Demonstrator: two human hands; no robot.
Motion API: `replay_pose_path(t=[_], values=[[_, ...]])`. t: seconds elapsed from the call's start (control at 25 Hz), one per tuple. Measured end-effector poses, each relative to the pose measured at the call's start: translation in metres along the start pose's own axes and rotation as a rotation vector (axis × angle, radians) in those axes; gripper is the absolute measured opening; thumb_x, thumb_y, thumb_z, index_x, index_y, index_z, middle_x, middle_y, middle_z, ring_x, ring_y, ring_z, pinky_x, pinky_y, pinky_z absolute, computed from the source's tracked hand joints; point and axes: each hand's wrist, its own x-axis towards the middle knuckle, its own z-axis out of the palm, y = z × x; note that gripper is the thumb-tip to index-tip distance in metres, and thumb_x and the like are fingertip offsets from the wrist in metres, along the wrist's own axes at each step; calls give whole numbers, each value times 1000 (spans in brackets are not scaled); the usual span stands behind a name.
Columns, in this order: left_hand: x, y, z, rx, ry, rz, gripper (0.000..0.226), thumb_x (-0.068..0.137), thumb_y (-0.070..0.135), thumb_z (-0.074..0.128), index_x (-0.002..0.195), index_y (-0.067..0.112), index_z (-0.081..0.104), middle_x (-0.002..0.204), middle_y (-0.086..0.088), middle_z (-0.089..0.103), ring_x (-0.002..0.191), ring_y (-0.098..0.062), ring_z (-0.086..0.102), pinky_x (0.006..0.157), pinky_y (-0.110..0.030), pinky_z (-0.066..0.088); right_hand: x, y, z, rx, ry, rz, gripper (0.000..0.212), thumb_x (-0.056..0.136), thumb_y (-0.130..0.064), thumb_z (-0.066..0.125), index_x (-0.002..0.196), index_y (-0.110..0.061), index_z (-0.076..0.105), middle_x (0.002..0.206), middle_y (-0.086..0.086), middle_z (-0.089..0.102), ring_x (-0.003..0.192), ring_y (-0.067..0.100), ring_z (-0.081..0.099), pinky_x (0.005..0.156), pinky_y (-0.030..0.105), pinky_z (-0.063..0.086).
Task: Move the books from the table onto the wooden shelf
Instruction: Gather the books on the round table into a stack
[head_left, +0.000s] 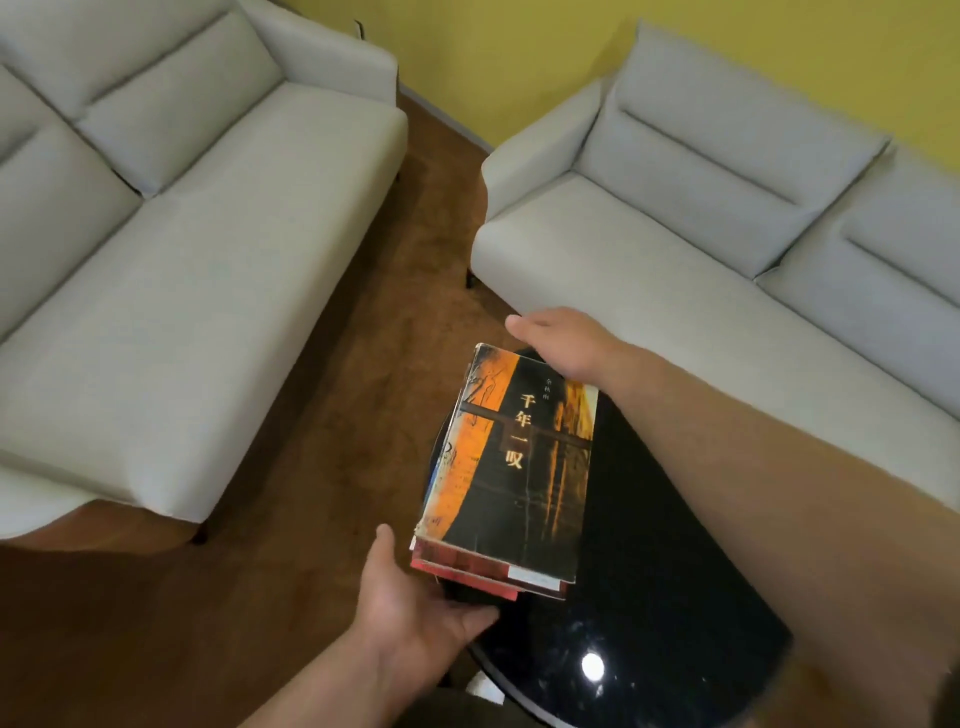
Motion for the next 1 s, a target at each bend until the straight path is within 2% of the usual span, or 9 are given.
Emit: replay_pose_path(t=[0.12,0.2,0.32,0.44,0.56,0.68,0.8,0.88,1.0], values=[[11,-6,14,-214,-83,11,73,93,73,34,110,5,56,123,-35,60,118,-59,54,103,-77,36,14,-2,4,72,-322,264,77,78,-91,38,108,-30,75,125,6,65,116,25,57,110,48,29],[13,-5,21,-277,-99,8,74,89,74,38,116,6,53,127,-36,58,122,-61,51,102,-81,31,17,2,7,101,-344,328,71,76,-90,45,103,-29,70,111,6,65,94,20,58,98,44,29],[17,-3,35,-344,-36,6,70,92,72,35,108,6,56,119,-30,64,122,-57,52,107,-79,26,25,3,10,120,-406,333,82,66,-93,53,113,-28,71,116,7,70,98,23,63,91,45,35],[13,-4,41,-179,0,14,60,97,63,30,109,10,57,117,-27,66,118,-55,56,105,-78,29,25,4,11,99,-448,310,85,64,-94,53,115,-29,71,115,6,71,101,23,66,90,45,39],[19,3,21,38,-28,51,54,95,53,44,122,12,64,121,-29,69,116,-52,60,103,-71,39,18,6,12,119,-386,190,73,83,-84,44,112,-24,74,110,4,74,104,21,68,102,46,42],[10,26,5,307,200,233,83,84,61,59,152,17,40,153,-20,47,139,-42,45,110,-53,37,0,21,10,205,-17,-88,46,101,-57,43,115,-24,71,122,-2,71,117,16,63,111,47,43],[14,50,15,804,159,616,65,97,58,47,153,30,31,162,7,31,150,-22,27,120,-50,21,-42,57,33,382,454,-27,51,100,-37,59,148,-23,48,150,-3,51,138,15,47,116,43,41],[24,61,30,1073,13,571,49,102,52,43,146,32,38,145,14,42,137,-16,37,115,-47,28,-67,80,63,684,368,167,66,96,-42,64,154,-23,39,153,0,49,139,18,48,116,47,40],[45,73,49,1200,-81,425,35,101,40,52,133,27,54,134,-6,65,121,-27,63,95,-43,50,-81,98,102,1121,-61,313,80,79,-58,67,148,-27,43,134,4,67,124,24,64,114,55,41]])
